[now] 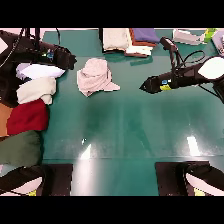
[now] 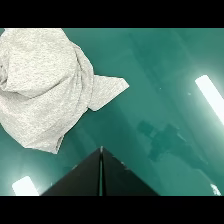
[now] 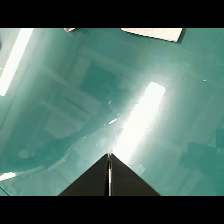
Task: Fold the shirts.
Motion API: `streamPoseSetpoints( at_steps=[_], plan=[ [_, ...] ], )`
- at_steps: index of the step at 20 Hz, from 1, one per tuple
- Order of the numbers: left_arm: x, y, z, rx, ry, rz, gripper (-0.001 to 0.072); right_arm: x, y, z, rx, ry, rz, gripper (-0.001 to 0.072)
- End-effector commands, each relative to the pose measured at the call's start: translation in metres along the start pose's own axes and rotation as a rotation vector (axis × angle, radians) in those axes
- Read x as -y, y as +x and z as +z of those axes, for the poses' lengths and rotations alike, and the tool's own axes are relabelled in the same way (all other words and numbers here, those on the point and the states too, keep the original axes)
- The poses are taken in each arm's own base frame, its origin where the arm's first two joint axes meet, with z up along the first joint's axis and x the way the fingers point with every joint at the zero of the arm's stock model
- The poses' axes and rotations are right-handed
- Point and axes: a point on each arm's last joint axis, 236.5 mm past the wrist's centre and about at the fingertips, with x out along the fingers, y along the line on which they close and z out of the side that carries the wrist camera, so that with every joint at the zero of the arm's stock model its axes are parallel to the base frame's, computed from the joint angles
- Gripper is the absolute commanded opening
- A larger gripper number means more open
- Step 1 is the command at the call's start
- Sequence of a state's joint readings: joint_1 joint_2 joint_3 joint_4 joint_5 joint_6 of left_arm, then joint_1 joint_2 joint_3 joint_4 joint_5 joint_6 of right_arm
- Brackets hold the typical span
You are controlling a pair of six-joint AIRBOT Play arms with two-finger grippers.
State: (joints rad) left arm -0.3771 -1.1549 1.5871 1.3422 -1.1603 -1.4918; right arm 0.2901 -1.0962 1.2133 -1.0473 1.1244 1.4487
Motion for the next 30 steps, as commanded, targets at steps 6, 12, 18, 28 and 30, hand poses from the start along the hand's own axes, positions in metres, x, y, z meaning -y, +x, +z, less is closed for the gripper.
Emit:
streamPoseSetpoints(
  at_steps=[6,12,18,28,30],
  plan=[
    [0.000,0.000,0.000,0.001,-0.001,0.000,0.0026,0.002,0.004,-0.002,-0.011,0.006,0.000,0.0015],
    [-0.005,0.001,0.021,0.090,0.013,0.020,0.0028,0.002,0.004,-0.002,-0.010,0.007,0.001,0.0015],
    [-0.067,0.096,-0.048,-0.214,-0.015,0.189,0.0556,-0.001,0.004,-0.004,-0.019,0.009,0.009,0.0015],
    [-0.119,0.235,-0.183,-0.566,-0.271,0.121,0.0569,0.000,0.004,-0.005,-0.022,0.008,0.008,0.0015],
    [-0.114,0.244,-0.189,-0.570,-0.295,0.100,0.0625,-0.001,0.004,-0.005,-0.022,0.009,0.008,0.0015]
  ],
)
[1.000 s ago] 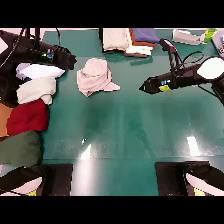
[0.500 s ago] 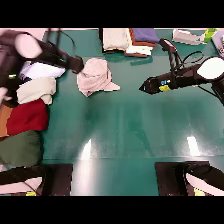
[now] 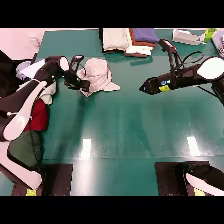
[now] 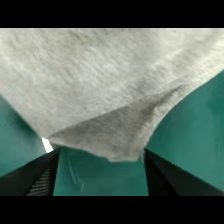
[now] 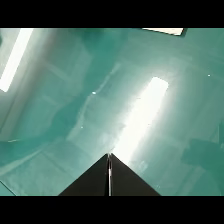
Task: Fold the shirts.
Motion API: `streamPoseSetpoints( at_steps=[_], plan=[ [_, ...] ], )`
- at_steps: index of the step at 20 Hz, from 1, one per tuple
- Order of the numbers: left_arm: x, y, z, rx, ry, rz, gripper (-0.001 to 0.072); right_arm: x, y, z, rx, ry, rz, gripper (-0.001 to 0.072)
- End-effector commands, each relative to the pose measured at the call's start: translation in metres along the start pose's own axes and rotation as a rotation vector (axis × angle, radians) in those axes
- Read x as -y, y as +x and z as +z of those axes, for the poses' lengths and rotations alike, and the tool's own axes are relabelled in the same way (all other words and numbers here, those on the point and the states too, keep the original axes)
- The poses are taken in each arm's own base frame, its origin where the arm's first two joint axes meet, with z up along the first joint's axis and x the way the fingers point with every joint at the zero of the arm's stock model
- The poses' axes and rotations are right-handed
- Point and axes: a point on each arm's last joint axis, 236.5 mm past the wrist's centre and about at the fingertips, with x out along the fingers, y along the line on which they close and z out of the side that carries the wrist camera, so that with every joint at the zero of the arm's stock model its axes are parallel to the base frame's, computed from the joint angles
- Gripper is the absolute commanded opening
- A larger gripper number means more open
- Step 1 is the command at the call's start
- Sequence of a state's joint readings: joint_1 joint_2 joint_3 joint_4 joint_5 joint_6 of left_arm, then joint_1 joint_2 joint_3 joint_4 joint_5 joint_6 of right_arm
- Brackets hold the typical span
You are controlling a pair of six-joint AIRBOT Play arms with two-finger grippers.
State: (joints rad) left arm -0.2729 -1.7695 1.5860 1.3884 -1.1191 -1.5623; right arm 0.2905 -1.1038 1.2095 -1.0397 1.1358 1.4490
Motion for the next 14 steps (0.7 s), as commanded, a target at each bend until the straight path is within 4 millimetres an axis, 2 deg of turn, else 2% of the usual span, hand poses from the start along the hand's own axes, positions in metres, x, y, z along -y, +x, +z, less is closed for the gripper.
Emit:
streamPoseSetpoints(
  at_steps=[1,3,4,5,6,8,10,11,13,14],
  plan=[
    [0.000,0.025,-0.004,-0.026,-0.038,-0.031,0.0623,0.000,0.000,0.000,0.000,0.000,0.001,0.0015],
    [0.000,0.022,0.003,-0.004,-0.036,-0.031,0.0596,-0.001,0.000,0.000,0.001,0.000,0.001,0.0015],
    [0.001,0.020,0.007,0.006,-0.034,-0.032,0.0496,-0.001,0.000,0.001,0.002,0.000,0.002,0.0014],
    [0.001,0.016,0.009,0.010,-0.029,-0.031,0.0161,-0.001,0.000,0.001,0.004,0.000,0.002,0.0015],
    [0.002,0.008,0.015,0.021,-0.013,-0.030,0.0045,-0.002,-0.003,0.002,0.011,-0.004,0.002,0.0015],
    [0.007,-0.026,0.034,0.082,0.029,-0.025,0.0026,-0.007,-0.017,0.012,0.065,-0.020,-0.001,0.0014],
    [0.018,-0.098,0.069,0.251,0.092,-0.011,0.0025,-0.016,-0.050,0.035,0.159,-0.048,-0.004,0.0015],
    [0.029,-0.148,0.085,0.362,0.134,-0.015,0.0025,-0.023,-0.073,0.050,0.220,-0.069,-0.008,0.0014],
    [0.061,-0.252,0.094,0.573,0.269,-0.013,0.0025,-0.033,-0.119,0.077,0.348,-0.102,-0.023,0.0015],
    [0.079,-0.297,0.089,0.660,0.343,-0.014,0.0024,-0.036,-0.140,0.087,0.402,-0.115,-0.033,0.0015]
  ],
)
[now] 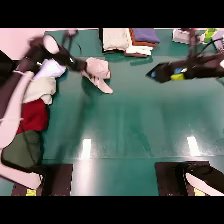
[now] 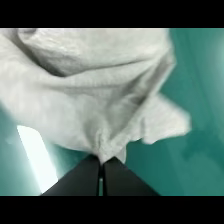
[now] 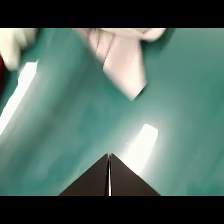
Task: Fold the shirts.
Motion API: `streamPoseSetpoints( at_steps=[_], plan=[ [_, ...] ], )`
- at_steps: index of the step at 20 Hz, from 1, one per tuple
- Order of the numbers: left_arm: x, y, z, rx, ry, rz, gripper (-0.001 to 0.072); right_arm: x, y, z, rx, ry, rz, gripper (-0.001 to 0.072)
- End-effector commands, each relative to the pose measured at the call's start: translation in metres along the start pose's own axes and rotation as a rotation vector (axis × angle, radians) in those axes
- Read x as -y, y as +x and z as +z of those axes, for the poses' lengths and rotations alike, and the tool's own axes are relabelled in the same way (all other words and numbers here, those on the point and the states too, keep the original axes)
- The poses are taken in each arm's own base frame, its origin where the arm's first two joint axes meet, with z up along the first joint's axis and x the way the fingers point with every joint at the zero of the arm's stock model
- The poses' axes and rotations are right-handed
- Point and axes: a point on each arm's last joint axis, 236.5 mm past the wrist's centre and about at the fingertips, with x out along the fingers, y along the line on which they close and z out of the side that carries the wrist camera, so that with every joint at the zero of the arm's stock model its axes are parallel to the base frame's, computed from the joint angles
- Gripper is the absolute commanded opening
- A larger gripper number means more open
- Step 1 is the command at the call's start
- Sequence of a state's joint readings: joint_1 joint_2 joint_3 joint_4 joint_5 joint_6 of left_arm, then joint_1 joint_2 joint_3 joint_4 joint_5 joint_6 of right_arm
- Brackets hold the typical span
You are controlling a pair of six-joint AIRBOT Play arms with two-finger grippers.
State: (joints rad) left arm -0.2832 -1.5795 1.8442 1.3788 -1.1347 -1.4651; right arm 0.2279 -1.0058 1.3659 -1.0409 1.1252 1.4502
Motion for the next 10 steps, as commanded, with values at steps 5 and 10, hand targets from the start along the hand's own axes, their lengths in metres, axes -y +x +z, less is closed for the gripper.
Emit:
streamPoseSetpoints(
  at_steps=[5,10],
  plan=[
    [0.136,-0.226,0.049,0.415,0.508,-0.154,0.0025,-0.010,-0.106,0.078,0.305,-0.076,-0.081,0.0015],
    [0.158,-0.186,-0.004,0.194,0.579,-0.238,0.0026,-0.007,-0.106,0.071,0.282,-0.070,-0.087,0.0015]
  ],
)
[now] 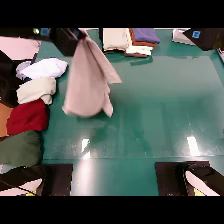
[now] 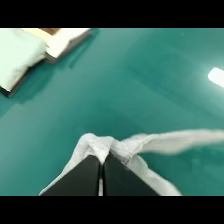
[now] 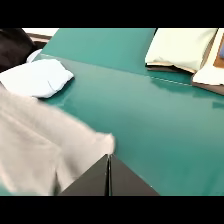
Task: Fold the shirts.
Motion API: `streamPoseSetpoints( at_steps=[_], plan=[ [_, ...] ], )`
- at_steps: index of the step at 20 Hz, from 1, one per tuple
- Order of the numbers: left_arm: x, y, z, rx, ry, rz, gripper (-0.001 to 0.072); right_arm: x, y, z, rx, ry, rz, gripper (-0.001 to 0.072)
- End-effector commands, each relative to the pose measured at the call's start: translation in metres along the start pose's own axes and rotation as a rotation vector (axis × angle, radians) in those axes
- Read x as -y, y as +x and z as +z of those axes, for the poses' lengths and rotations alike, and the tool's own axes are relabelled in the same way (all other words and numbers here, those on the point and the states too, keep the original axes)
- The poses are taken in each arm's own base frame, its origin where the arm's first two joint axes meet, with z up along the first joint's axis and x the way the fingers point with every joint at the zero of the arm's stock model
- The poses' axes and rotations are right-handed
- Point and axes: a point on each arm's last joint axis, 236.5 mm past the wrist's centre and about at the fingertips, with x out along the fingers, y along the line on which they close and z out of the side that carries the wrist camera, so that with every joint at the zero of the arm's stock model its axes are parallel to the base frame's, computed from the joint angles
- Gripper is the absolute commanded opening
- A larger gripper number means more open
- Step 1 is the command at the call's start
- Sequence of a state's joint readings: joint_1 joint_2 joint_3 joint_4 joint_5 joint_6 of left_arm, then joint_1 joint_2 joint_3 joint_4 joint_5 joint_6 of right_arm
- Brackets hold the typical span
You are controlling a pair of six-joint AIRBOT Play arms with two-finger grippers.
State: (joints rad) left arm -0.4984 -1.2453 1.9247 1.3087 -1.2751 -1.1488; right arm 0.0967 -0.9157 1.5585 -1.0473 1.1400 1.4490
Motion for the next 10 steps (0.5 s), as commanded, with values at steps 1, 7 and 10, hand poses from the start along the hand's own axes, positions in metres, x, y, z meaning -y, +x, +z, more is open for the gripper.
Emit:
streamPoseSetpoints(
  at_steps=[1,7,10],
  plan=[
    [0.028,0.019,-0.037,-0.125,0.035,-0.093,0.0026,0.001,-0.002,-0.003,-0.008,0.001,-0.005,0.0014],
    [0.014,0.073,-0.123,-0.316,-0.183,-0.046,0.0657,0.015,0.018,-0.030,-0.069,0.044,-0.016,0.0014],
    [-0.073,0.059,-0.156,-0.349,-0.396,0.195,0.0657,0.020,0.025,-0.041,-0.094,0.058,-0.020,0.0014]
  ],
)
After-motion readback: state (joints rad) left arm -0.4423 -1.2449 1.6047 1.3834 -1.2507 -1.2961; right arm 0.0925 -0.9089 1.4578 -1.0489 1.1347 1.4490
